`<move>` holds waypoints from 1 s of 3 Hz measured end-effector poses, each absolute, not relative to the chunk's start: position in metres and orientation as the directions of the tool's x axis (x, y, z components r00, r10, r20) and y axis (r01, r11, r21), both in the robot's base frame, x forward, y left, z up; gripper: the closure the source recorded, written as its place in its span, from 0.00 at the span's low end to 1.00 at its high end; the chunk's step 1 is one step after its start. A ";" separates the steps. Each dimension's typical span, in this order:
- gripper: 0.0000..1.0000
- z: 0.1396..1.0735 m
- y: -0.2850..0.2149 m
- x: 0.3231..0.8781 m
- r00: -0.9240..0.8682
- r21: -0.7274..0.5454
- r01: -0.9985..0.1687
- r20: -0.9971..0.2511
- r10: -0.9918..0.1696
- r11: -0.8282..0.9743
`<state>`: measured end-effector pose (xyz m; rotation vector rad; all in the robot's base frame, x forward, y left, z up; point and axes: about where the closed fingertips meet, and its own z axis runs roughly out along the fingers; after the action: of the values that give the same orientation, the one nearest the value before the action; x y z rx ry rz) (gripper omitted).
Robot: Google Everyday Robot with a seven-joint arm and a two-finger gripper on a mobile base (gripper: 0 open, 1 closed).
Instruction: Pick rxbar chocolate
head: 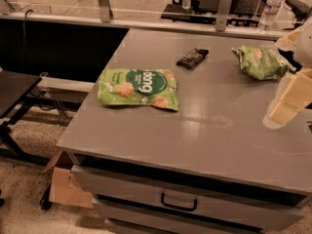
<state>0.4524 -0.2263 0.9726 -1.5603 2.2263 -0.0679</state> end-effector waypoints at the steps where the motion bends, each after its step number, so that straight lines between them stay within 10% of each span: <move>1: 0.00 0.944 -0.232 0.477 -0.332 -0.255 -0.831 -0.487 -0.808 0.495; 3: 0.00 0.911 -0.210 0.551 -0.243 -0.251 -0.756 -0.751 -0.614 0.605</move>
Offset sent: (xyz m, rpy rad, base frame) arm 0.1046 -0.0014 -0.0491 0.4777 -0.2770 -0.1829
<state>0.5506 -0.2097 0.9114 -1.0883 1.9534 0.2030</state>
